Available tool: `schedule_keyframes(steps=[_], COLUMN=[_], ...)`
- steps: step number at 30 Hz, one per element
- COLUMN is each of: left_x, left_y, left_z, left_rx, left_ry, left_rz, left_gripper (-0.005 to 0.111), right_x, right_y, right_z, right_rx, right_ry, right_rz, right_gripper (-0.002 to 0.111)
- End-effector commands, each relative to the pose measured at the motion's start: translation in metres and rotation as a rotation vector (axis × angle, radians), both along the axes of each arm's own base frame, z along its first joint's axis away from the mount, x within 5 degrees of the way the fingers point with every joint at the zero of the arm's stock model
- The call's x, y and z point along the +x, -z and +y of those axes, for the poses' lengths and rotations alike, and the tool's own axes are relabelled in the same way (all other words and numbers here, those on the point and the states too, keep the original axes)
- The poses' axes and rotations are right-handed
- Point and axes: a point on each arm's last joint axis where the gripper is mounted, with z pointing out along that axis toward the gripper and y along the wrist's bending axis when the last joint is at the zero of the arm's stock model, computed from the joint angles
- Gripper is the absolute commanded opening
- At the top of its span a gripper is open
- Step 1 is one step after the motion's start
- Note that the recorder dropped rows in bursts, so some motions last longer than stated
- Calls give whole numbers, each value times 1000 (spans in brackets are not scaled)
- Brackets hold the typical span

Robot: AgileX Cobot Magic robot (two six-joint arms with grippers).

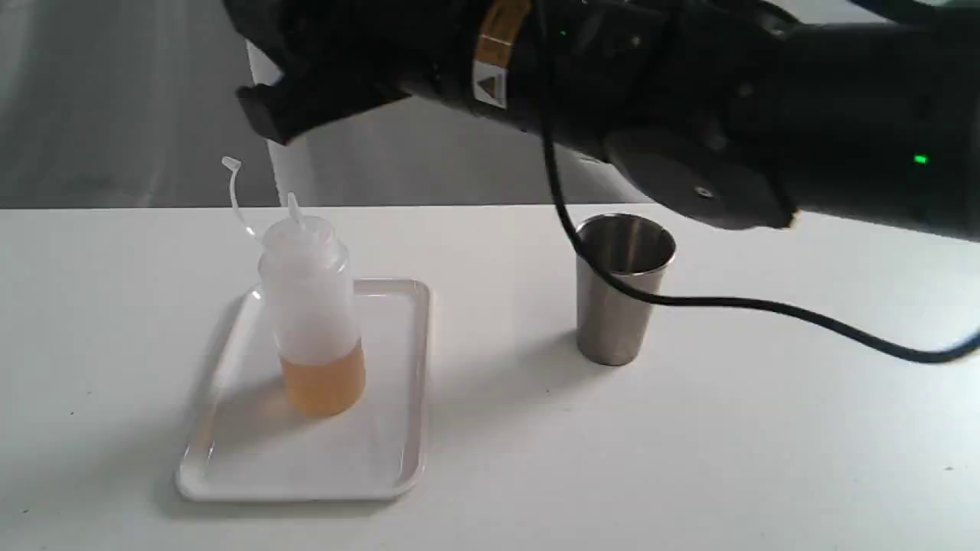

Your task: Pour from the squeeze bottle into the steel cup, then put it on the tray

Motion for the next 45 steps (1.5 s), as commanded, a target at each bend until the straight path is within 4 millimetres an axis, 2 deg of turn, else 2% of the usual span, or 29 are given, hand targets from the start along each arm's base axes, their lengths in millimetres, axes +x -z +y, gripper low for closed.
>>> schedule_keyframes(steps=[1, 3, 6, 11, 15, 19, 22, 25, 27, 29, 33, 39, 41, 45], left_x=[0, 0, 0, 0, 0, 0, 0, 0, 0, 0, 0, 0, 0, 0], left_y=[1, 1, 1, 1, 1, 1, 1, 1, 1, 1, 1, 1, 1, 1], left_z=[0, 0, 0, 0, 0, 0, 0, 0, 0, 0, 0, 0, 0, 0], left_rx=[-6, -6, -6, -6, -6, -6, -6, -6, -6, -6, -7, -7, -7, -5], left_ry=[-1, -1, -1, -1, -1, -1, -1, -1, -1, -1, -1, -1, -1, 0], left_rz=[-2, -2, -2, -2, -2, -2, -2, -2, -2, -2, -2, -2, -2, -2], left_gripper=[8, 8, 8, 8, 8, 8, 8, 8, 8, 8, 8, 8, 8, 8], right_x=[-20, -35, -58, -99, -124, -133, -129, -126, -131, -140, -159, -198, -208, -231], right_y=[1, 2, 5, 4, 3, -3, -3, 8, 18, 27, 34, 28, 31, 50], right_z=[-23, -38, -61, -94, -111, -117, -126, -134, -136, -141, -152, -190, -202, -222], right_rx=[-9, -5, 1, 9, 27, 37, 122, 229, 219, 200, 172, 227, 268, 313], right_ry=[17, 24, 38, 75, 102, 114, 175, 236, 242, 258, 292, 428, 487, 617], right_rz=[13, 13, 13, -3, -9, -31, 24, 119, 144, 178, 211, 128, 108, 66], right_gripper=[25, 13, 0, 0, 0, 0, 0, 0, 0, 0, 0, 0, 0, 0])
